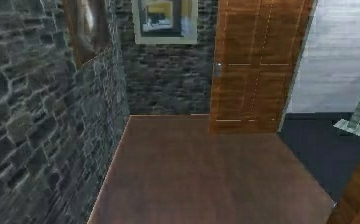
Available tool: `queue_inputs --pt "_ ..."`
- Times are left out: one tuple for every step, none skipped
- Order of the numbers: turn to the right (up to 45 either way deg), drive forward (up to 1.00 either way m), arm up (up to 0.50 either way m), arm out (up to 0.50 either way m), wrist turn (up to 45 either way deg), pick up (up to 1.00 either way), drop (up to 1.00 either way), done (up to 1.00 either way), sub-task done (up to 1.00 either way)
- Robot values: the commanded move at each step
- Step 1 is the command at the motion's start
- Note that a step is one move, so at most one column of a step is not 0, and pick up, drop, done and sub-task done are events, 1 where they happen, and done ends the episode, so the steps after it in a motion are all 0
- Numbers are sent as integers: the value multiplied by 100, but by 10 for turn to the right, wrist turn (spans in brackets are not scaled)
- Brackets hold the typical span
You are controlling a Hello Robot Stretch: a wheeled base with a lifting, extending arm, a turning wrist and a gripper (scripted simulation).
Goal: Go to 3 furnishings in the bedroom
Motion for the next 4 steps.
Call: queue_inputs --pt "0 45 0 0 0 0 0 0 0" --pt "450 0 0 0 0 0 0 0 0" --pt "90 0 0 0 0 0 0 0 0" --pt "0 70 0 0 0 0 0 0 0"
